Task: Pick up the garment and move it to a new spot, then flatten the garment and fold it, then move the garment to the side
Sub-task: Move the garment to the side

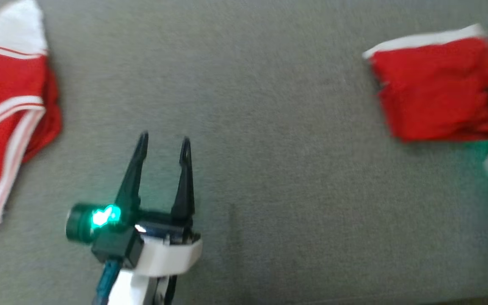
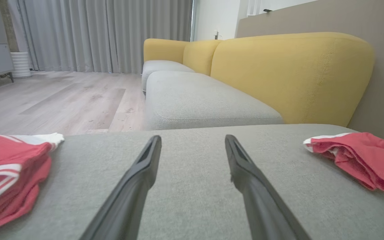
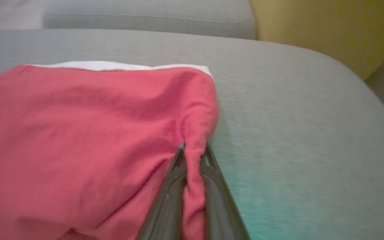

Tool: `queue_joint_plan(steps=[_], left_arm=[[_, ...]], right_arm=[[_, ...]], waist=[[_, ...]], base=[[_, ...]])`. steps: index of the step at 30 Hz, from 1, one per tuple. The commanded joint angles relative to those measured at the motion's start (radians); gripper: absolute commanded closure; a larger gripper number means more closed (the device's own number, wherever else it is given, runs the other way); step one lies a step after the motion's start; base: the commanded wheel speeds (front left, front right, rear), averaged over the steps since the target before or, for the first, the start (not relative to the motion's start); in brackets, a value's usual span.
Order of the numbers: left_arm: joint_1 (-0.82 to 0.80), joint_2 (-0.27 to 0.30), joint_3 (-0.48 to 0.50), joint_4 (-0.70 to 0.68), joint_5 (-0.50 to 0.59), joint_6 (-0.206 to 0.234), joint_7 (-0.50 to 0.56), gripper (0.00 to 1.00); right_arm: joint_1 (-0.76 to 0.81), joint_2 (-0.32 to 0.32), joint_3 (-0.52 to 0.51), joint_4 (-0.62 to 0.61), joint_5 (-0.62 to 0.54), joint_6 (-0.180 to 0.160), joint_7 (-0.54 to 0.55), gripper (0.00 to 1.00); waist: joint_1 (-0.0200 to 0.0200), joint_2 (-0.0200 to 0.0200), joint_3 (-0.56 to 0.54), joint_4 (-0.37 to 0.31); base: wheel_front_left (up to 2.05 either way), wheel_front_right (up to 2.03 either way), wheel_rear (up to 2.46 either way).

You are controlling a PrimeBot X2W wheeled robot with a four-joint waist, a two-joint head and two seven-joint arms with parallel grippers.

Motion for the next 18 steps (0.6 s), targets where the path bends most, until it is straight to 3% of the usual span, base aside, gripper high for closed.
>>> queue_joint_plan(steps=[1,7,15,16,17,18], left_arm=[[-0.050,-0.002,0.024,-0.043,0.018,-0.012,-0.004,0.00],[-0.129,-0.002,0.018,-0.063,0.054,-0.046,-0.004,0.00],[-0.177,-0.002,0.009,-0.066,0.068,-0.065,-0.004,0.00],[-0.181,-0.002,0.008,-0.065,0.069,-0.067,-0.004,0.00],[-0.184,-0.002,0.006,-0.063,0.068,-0.068,-0.004,0.00],[-0.187,-0.002,0.005,-0.061,0.068,-0.069,-0.004,0.00]], right_arm=[[-0.028,-0.085,-0.007,-0.029,0.002,0.007,0.001,1.00],[-0.069,-0.222,-0.071,-0.027,-0.038,0.007,-0.012,1.00],[-0.110,-0.286,-0.165,-0.027,-0.125,0.007,-0.009,1.00],[-0.113,-0.286,-0.182,-0.027,-0.143,0.007,-0.013,0.88],[-0.115,-0.284,-0.200,-0.025,-0.163,0.007,-0.017,0.53],[-0.116,-0.280,-0.219,-0.023,-0.183,0.007,-0.021,0.28]], waist=[[-0.0001,0.0000,0.094,-0.067],[-0.0001,0.0000,0.198,-0.109],[-0.0001,0.0000,0.258,-0.132],[-0.0001,0.0000,0.261,-0.132],[-0.0001,0.0000,0.264,-0.132],[-0.0001,0.0000,0.265,-0.131]], base=[[0.00,0.00,0.00],[0.00,0.00,0.00],[0.00,0.00,0.00],[0.00,0.00,0.00],[0.00,0.00,0.00],[0.00,0.00,0.00]])
